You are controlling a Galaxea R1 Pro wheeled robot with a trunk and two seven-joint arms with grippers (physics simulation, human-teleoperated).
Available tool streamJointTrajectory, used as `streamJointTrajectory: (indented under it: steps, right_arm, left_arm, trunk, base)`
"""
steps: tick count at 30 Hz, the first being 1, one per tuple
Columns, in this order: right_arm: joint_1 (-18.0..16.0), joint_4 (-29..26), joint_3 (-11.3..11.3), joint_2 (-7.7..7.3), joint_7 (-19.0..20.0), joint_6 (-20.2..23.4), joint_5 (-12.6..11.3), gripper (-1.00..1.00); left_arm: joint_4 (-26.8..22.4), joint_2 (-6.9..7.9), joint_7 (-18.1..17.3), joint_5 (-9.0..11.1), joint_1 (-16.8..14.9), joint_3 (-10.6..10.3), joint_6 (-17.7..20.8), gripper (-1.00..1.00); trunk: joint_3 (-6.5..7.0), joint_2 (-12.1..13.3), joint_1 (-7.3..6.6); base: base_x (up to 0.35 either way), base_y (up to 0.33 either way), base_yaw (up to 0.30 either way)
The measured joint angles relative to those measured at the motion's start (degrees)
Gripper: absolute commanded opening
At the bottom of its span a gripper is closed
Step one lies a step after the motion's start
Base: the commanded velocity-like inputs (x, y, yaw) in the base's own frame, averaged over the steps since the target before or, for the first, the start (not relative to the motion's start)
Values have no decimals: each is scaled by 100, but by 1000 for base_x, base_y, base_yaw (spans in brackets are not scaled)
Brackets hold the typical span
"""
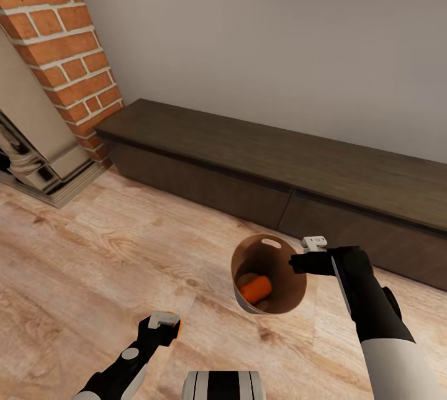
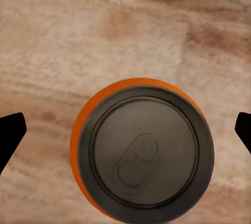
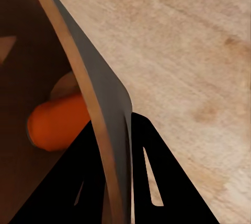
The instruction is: Put the three can of soda from the living room inside the tash can in the kitchen.
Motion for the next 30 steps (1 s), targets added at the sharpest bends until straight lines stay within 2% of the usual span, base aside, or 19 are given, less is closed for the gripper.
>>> streamJointTrajectory:
  steps: [6,15,22,23,30]
  right_arm:
    - [0,4,6,6,1,3,-11,-100]
    - [1,-2,7,7,2,6,1,-100]
    - [0,-4,7,6,1,3,-4,-100]
    - [0,-4,7,6,0,3,-2,-100]
    - [0,-4,7,17,-1,4,-3,-100]
  left_arm:
    - [-10,1,2,-2,0,0,-12,100]
    - [30,0,2,-18,0,0,-7,100]
    - [-12,0,2,-25,0,-4,-20,100]
    - [-20,1,2,-29,0,-13,-21,-100]
    - [-33,-1,10,-33,-1,-21,-24,-100]
  trunk:
    - [0,0,0]
    - [-199,-12,24]
    - [-199,-12,23]
    - [-199,-12,23]
    - [-199,-12,23]
  base:
    - [0,0,0]
    - [0,0,0]
    - [0,0,0]
    - [0,0,0]
    - [0,0,0]
